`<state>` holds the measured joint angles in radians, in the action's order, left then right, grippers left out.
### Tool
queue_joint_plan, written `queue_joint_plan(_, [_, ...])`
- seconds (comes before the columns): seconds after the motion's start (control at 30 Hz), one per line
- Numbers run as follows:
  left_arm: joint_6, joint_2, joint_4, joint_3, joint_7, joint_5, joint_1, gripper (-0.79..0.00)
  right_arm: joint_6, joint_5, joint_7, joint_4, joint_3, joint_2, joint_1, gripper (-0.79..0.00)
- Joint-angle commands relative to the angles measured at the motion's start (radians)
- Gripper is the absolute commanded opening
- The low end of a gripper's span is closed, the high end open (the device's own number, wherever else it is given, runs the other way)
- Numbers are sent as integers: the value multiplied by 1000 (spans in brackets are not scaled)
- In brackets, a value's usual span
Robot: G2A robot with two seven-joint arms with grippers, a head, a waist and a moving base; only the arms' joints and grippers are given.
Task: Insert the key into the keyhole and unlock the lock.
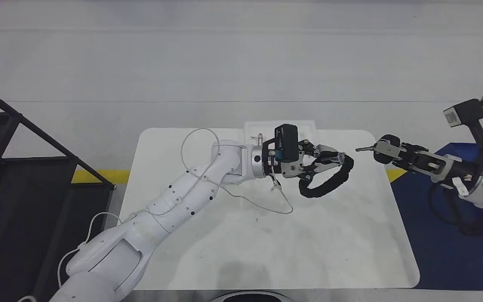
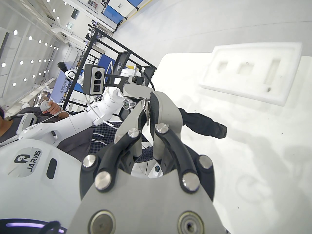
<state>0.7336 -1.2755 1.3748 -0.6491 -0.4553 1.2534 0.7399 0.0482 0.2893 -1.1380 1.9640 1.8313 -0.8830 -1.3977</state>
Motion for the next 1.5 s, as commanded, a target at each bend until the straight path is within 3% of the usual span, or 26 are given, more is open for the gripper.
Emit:
queue_joint_plan(0.0, [-19,0,-10,-4,14,-13,15,-785,-2,-8,18,4,-3,-1,-5,-785])
queue_joint_plan(0.3, [-112,-23,-55,-10,123,-76,37,-785,-30,-114,18,90,9,10,-22,-785])
queue_joint_plan(0.7, [-267,-99,-155,93,9,74,0,-785,-105,-355,67,227,23,21,-88,-785])
queue_joint_plan(1.03, [-270,-136,-213,115,-32,131,-20,-785,-122,-439,71,230,-4,28,-96,-785])
queue_joint_plan(1.47, [-273,-160,-251,104,-55,186,-19,-785,-133,-466,58,217,-34,36,-67,-785])
